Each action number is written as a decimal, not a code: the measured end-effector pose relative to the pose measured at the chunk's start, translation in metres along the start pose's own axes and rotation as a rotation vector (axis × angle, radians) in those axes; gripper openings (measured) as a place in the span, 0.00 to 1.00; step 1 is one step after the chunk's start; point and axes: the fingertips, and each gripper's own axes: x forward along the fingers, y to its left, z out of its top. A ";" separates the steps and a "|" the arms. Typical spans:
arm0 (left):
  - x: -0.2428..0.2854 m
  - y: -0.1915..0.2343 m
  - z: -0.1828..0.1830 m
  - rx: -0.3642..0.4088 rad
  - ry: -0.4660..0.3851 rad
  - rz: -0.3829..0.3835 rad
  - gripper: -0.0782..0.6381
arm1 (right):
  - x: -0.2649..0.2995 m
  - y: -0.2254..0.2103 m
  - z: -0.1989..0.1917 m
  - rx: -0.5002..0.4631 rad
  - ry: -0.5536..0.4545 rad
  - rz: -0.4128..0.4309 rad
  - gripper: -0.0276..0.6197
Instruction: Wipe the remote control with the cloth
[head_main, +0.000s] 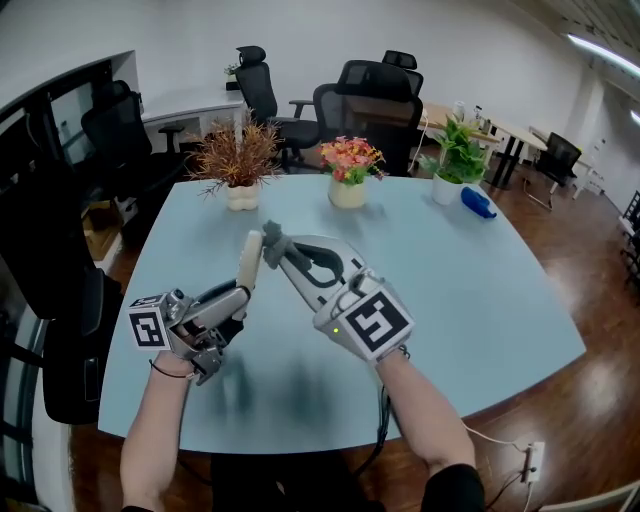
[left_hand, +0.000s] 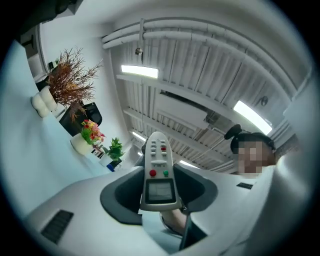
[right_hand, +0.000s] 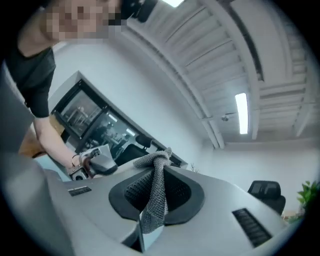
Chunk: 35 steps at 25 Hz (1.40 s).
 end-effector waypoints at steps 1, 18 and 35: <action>-0.001 -0.007 0.003 -0.026 -0.024 -0.050 0.35 | -0.001 -0.003 -0.005 0.014 0.022 -0.006 0.09; -0.010 0.013 -0.007 0.397 0.186 0.275 0.35 | -0.023 -0.027 0.017 0.388 -0.252 0.135 0.09; -0.022 0.061 -0.033 2.116 1.085 0.938 0.36 | 0.028 0.013 -0.035 0.380 0.169 0.029 0.08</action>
